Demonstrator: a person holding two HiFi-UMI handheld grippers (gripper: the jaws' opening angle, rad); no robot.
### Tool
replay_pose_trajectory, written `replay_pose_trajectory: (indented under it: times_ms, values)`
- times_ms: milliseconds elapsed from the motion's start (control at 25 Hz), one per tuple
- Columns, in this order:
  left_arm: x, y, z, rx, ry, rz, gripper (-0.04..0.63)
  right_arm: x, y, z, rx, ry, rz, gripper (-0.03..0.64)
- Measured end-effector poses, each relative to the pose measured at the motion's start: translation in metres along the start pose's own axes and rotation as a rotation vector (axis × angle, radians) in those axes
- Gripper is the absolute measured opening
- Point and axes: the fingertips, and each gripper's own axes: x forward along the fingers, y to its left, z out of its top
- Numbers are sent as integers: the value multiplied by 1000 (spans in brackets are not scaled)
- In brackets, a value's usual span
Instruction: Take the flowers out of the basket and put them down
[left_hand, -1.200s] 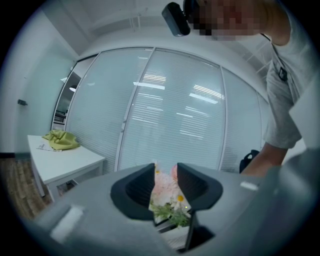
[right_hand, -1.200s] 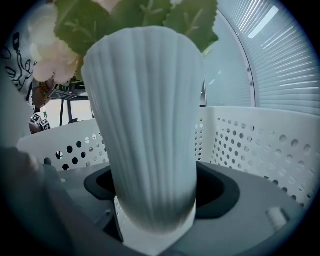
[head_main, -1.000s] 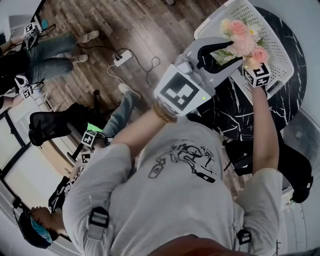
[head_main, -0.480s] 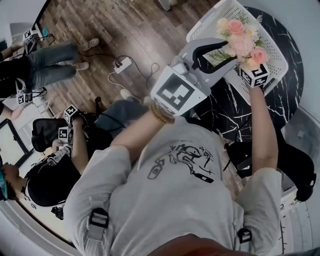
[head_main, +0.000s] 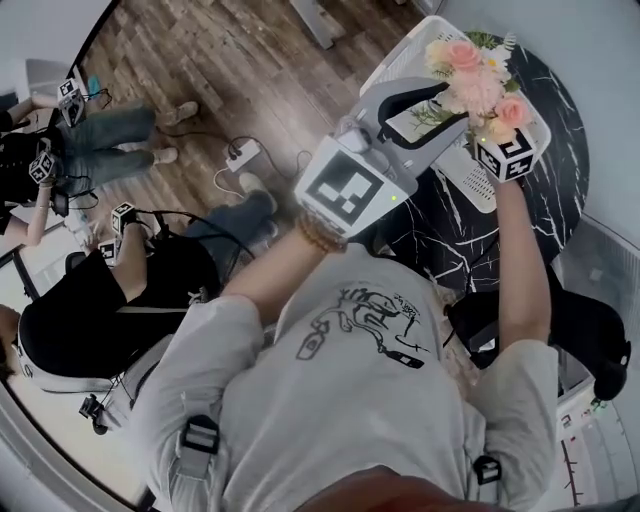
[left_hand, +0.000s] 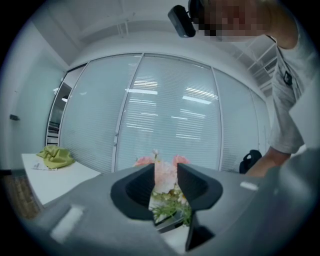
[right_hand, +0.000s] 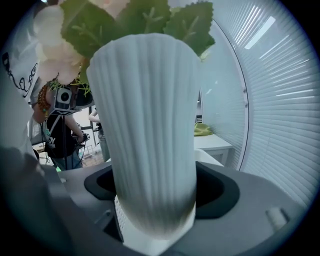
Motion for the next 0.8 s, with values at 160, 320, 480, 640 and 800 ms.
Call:
replay_pose_trajectory:
  times_ms: [160,320,480,640,800]
  values:
    - [-3,-5,20,12,-11,3,143,-12,4,17,9,4,-5,437]
    - [-11,-11,42,7,-42,15,143,-22,14,33,6,3,-6,437]
    - [-20,-15,62,23,-56,21,143,-29,24,53,1,-5,-6,437]
    - [-31,-16,85,38,-73,29,143,-34,34,77,-11,-15,-6,437]
    - [-40,-23,106,52,-87,31,143,-44,44,98,-22,-21,-5,437]
